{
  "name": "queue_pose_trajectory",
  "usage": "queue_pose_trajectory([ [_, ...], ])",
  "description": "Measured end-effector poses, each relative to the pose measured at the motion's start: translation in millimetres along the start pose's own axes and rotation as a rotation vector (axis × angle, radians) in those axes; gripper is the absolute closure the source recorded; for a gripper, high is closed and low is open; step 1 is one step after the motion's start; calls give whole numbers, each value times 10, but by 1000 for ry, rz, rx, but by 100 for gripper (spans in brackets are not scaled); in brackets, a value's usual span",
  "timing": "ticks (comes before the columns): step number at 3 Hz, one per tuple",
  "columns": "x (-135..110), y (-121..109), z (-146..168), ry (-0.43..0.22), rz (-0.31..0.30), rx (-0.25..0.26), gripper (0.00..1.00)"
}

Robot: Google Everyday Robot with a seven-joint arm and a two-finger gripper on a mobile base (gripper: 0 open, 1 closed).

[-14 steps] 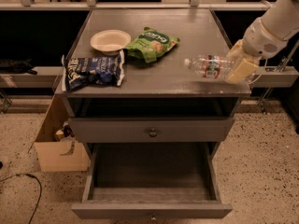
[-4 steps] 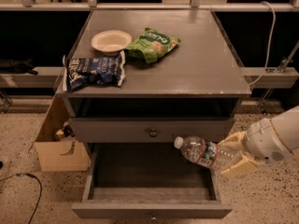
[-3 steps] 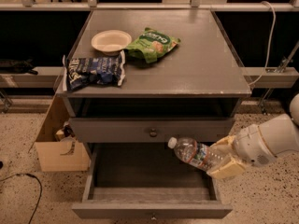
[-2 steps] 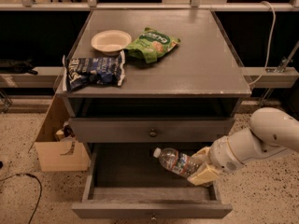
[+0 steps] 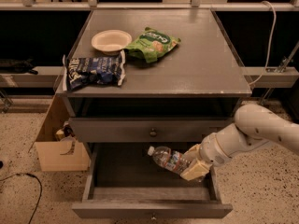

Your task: Place water bottle into middle drawer

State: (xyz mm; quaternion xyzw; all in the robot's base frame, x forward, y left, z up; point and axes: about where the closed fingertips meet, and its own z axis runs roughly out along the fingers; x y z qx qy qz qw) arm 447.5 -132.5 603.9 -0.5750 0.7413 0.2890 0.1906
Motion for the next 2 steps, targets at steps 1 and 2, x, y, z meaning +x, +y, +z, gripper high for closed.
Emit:
queue_pose_trajectory([
  [1,10,-247,211,35,19,-31,100],
  [2,10,-247,211,35,19,-31,100],
])
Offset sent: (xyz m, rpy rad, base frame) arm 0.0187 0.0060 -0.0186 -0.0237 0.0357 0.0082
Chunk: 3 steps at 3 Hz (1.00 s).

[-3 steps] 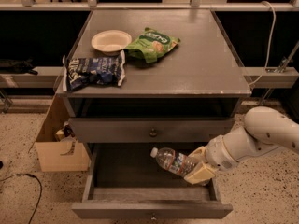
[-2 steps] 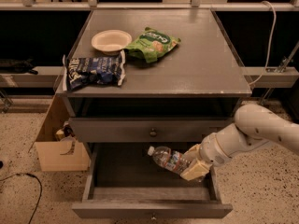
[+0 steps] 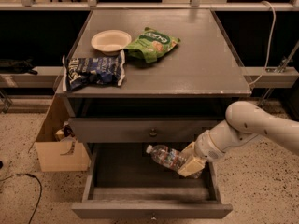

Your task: Place water bottle into middle drawer

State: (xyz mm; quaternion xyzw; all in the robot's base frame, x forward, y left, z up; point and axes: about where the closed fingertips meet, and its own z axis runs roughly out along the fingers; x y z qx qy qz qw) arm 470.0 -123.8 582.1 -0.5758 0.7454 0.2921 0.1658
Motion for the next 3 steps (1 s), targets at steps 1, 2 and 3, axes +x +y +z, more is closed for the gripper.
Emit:
queue_pose_trajectory([
  [1,-112,-61,31,-43,0,27,100],
  [2,69,-45,420,-105,49,30,100],
  [3,256,-54,666,-143,85,45,100],
])
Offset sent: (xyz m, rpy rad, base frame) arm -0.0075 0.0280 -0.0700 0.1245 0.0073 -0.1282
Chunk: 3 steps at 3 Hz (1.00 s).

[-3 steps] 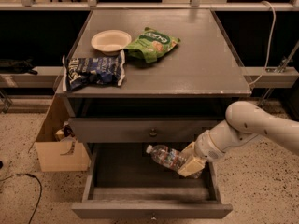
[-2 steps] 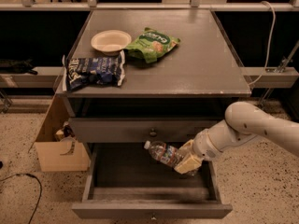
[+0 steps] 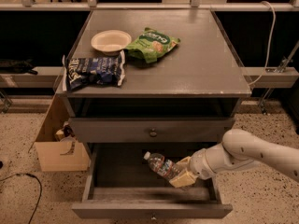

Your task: Place water bottle into middle drawer

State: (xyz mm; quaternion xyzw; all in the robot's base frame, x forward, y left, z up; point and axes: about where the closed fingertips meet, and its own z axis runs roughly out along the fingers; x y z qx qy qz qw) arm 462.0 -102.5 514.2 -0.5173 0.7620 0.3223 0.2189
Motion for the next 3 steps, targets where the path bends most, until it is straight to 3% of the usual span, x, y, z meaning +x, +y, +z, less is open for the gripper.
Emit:
queue_pose_trajectory([
  [1,287,-128,324,-10,48,-4,100],
  [3,324,-147,464,7,60,-17,100],
])
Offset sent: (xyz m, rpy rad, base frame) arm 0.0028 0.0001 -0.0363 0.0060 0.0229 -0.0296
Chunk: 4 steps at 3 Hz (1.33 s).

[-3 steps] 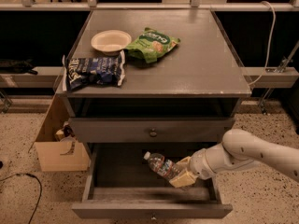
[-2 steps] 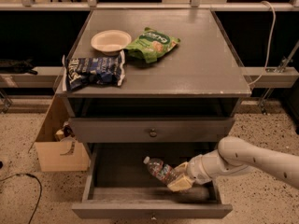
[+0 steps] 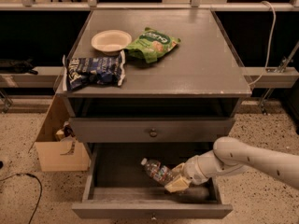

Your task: Place water bottle into middle drawer

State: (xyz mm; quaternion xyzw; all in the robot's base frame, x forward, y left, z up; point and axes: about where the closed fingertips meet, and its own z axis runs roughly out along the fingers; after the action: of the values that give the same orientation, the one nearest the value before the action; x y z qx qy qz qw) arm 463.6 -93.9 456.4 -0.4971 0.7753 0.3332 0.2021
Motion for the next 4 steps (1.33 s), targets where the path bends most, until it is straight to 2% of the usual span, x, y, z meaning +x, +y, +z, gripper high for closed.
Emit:
queue_pose_trajectory([
  [1,-19,-71,211,27,7,-12,100],
  [3,-196,-331,410,51,15,-12,100],
  [4,-107,-487,460,43,46,8,100],
])
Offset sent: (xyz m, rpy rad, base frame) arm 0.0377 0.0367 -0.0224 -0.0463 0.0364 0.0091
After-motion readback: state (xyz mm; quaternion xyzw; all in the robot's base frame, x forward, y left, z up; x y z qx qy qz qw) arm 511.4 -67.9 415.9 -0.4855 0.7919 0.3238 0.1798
